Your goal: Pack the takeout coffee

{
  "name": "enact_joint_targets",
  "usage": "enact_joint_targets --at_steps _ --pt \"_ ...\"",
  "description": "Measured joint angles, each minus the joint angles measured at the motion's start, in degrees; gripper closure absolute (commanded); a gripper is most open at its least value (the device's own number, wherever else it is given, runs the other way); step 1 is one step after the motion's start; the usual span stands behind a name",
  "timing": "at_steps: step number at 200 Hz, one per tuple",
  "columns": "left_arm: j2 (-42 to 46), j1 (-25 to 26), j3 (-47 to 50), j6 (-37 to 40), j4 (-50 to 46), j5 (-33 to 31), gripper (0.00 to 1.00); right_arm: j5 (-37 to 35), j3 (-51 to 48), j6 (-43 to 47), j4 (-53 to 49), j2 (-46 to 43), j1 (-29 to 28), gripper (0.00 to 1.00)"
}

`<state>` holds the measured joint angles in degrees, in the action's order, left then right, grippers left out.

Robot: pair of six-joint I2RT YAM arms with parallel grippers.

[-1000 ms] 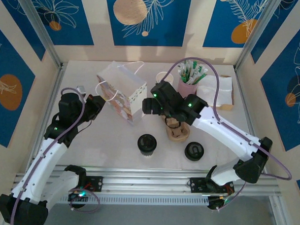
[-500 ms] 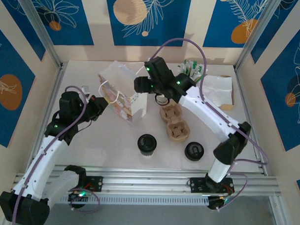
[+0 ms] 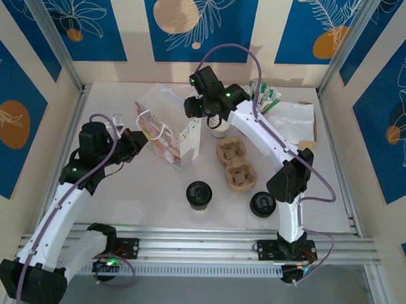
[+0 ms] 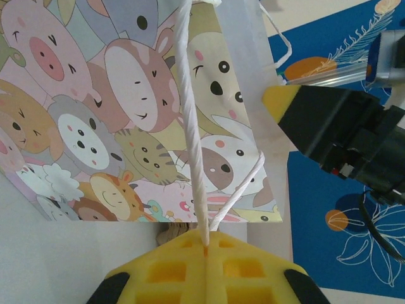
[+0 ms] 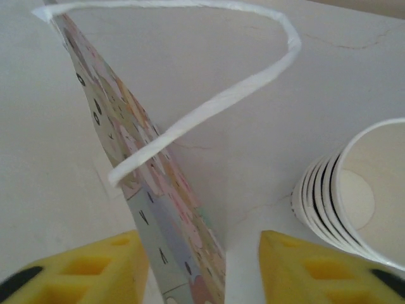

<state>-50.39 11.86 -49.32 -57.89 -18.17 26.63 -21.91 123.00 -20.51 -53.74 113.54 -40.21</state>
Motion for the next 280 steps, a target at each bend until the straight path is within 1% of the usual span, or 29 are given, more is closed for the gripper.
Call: enact_joint_targets --at_steps 4,6,10,13,19,22,31,36,58,64,83,106,135,150,175,188,211,245,259,269,275,280 --pt "0.0 0.0 -0.04 0.0 -0.09 0.09 1.0 0.15 0.0 0.02 -0.11 0.0 0.07 0.64" --pt "0.0 0.0 -0.07 0.0 -0.11 0.17 1.0 0.24 0.0 0.13 -0.13 0.0 0.09 0.68" --pt "0.0 0.0 -0.13 0.02 -0.24 0.22 1.0 0.5 0.02 0.44 -0.22 0.0 0.13 0.71" --pt "0.0 0.0 -0.22 0.02 -0.31 0.35 0.99 0.68 0.07 0.57 -0.26 0.0 0.11 0.76" --pt "0.0 0.0 -0.39 0.28 -0.59 0.39 0.99 1.01 0.2 0.5 -0.42 0.0 0.11 0.79" --pt "0.0 0.0 -0.59 0.55 -0.85 0.37 0.98 1.11 0.28 1.18 -0.55 0.0 0.11 0.83" --pt "0.0 0.0 -1.22 1.27 -1.62 0.37 0.98 1.42 0.37 0.63 -0.76 0.0 0.11 0.85" --pt "0.0 0.0 -1.62 1.57 -1.97 0.37 0.98 1.53 0.44 0.9 -0.98 0.0 0.11 0.9" --pt "0.02 0.0 -2.97 2.97 -2.97 0.61 0.97 2.08 0.44 0.98 -1.51 -0.02 0.0 0.92" --pt "0.02 0.0 -3.17 3.3 -3.21 0.85 0.97 2.05 0.44 0.98 -1.64 -0.07 -0.15 0.96" --pt "0.07 0.0 -3.58 4.2 -4.24 1.27 0.97 1.7 0.44 0.85 -2.1 -0.28 -0.7 0.96" --pt "0.48 0.0 -3.67 4.5 -5.25 1.44 0.96 -0.48 0.33 0.04 -3.54 -1.09 -2.51 0.96" --pt "2.16 0.0 -3.67 4.98 -6.14 1.4 0.93 -3.87 -1.92 -2.03 -5.53 -4.31 -4.94 0.96" --pt "3.1 0.0 -3.65 5.79 -6.95 1.11 0.91 -5.29 -4.11 -3.41 -6.32 -6.88 -5.88 0.95" --pt "4.33 0.0 -3.32 6.75 -7.91 0.13 0.86 -7.17 -9.31 -5.6 -6.05 -11.89 -6.88 0.94" --pt "4.72 0.0 -3.17 7.26 -8.33 -0.11 0.8 -7.26 -12.46 -6.78 -5.62 -14.25 -7.21 0.93" --pt "4.83 0.0 -3.1 7.96 -8.87 -0.31 0.74 -7.21 -15.28 -9.18 -5.44 -15.61 -7.65 0.91" --pt "4.96 0.0 -3.13 9.88 -10.05 -1.25 0.5 -8.24 -16.65 -11.74 -4.57 -15.61 -9.77 0.85" --pt "4.96 0.0 -3.17 10.95 -10.71 -1.88 0.41 -8.61 -16.68 -12.57 -4.55 -15.61 -10.45 0.8" --pt "4.96 0.0 -3.41 11.41 -11.58 -2.56 0.36 -8.94 -16.68 -12.74 -4.59 -15.61 -10.78 0.75" --pt "4.96 0.0 -3.72 12.0 -12.22 -2.99 0.34 -9.2 -16.68 -12.92 -4.63 -15.61 -10.84 0.69" --pt "4.96 0.0 -4.02 12.9 -12.76 -3.39 0.33 -9.42 -16.68 -13.31 -4.66 -15.61 -10.84 0.61"
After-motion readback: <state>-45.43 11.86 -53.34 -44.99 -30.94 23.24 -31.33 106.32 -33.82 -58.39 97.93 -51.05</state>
